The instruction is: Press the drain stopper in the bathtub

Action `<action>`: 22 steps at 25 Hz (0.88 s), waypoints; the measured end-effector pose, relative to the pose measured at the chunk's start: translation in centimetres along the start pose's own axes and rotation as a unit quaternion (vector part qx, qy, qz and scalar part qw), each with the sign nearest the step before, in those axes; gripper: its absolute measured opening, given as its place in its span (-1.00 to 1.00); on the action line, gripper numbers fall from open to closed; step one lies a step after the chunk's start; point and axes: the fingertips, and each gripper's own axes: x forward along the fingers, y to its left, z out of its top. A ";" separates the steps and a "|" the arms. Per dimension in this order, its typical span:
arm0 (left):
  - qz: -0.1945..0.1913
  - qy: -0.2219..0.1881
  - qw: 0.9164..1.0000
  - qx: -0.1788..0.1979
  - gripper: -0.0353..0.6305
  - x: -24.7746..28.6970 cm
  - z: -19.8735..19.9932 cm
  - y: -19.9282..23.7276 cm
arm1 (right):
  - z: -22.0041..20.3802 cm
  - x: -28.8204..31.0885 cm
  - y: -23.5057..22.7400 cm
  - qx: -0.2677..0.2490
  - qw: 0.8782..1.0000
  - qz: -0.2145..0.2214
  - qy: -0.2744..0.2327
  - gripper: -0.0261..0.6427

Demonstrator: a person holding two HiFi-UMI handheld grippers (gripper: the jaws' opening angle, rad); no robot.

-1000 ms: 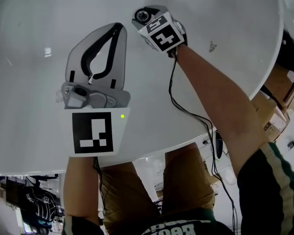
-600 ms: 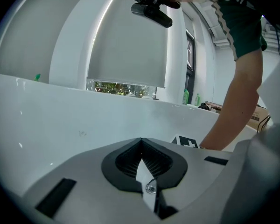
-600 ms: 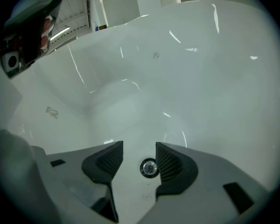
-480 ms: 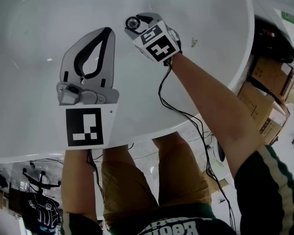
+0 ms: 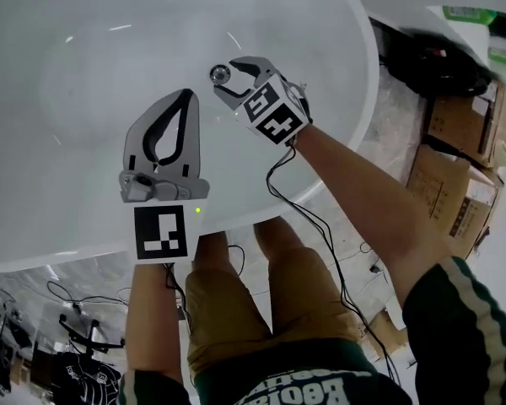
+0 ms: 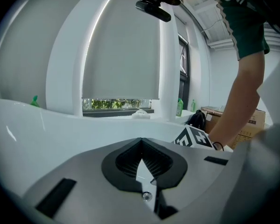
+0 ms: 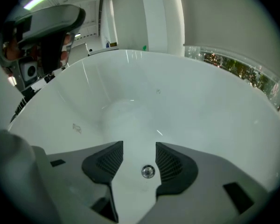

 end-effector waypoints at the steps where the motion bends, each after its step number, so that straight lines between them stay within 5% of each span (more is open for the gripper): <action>1: -0.001 -0.001 1.000 0.003 -0.88 -0.3 0.8 -0.3 | 0.7 -1.1 0.5 -0.010 1.000 0.002 -0.007 -0.26; 9: -0.005 -0.024 1.000 0.009 -0.88 -2.9 7.6 -3.3 | 3.5 -10.5 4.4 -0.090 0.995 0.016 -0.044 -0.26; 22: 0.010 -0.035 0.999 0.025 -0.88 -8.5 17.4 -8.6 | 10.8 -27.0 6.4 -0.099 0.986 0.000 -0.134 -0.26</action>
